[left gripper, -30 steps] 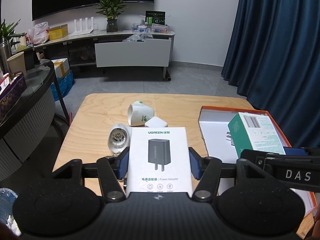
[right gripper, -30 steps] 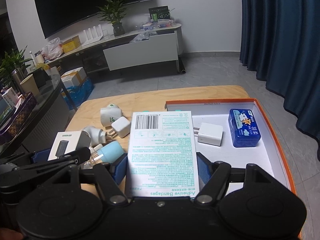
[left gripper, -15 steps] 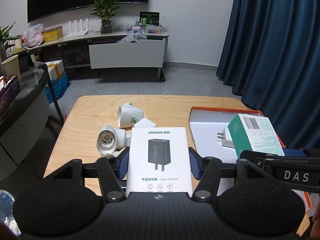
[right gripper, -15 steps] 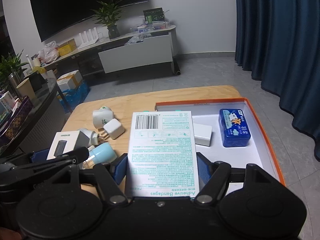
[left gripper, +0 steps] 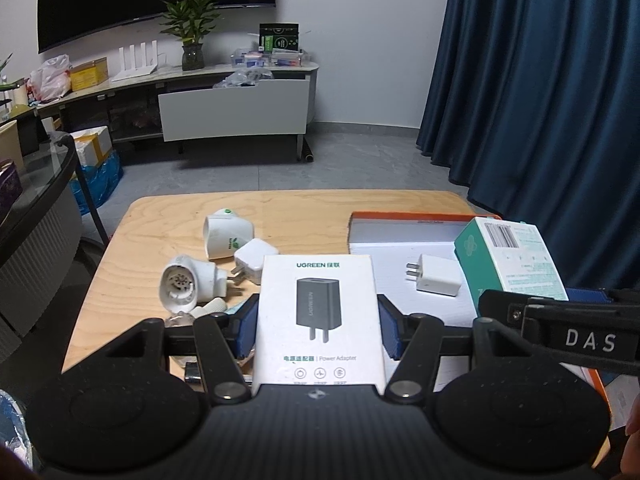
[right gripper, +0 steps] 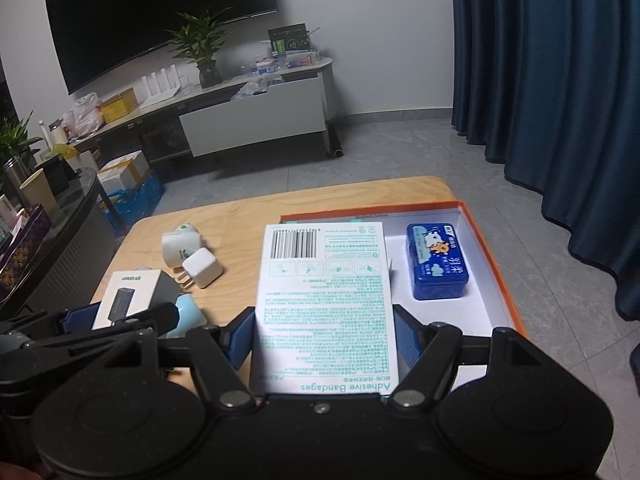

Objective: Organize rigid objects
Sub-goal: 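Carry UGREEN box with left tool while right tool carries bandage box to orange-rimmed box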

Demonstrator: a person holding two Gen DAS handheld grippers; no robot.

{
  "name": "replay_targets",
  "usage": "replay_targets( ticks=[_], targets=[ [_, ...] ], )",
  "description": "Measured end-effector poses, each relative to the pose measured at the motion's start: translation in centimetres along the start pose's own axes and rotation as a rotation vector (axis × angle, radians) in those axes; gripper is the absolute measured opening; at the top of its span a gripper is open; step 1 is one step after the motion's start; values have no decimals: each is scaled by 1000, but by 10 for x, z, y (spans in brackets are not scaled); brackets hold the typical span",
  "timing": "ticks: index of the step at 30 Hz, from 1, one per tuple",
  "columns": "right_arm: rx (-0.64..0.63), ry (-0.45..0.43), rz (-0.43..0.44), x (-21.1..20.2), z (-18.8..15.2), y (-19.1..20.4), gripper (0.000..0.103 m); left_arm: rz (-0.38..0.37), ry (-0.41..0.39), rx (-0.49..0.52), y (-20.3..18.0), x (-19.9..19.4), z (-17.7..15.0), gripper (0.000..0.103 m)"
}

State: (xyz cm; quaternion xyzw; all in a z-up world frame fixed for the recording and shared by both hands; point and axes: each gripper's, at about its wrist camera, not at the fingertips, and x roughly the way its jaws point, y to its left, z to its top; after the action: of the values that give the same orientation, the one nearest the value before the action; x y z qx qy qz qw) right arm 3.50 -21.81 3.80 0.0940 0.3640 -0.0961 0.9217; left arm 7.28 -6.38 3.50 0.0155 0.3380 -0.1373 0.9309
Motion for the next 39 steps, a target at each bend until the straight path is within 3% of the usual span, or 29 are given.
replay_targets(
  ticks=[39],
  targets=[
    [69, -26, -84, -2, 5, -48, 84, -77, 33, 41, -45, 14, 2, 60]
  ],
)
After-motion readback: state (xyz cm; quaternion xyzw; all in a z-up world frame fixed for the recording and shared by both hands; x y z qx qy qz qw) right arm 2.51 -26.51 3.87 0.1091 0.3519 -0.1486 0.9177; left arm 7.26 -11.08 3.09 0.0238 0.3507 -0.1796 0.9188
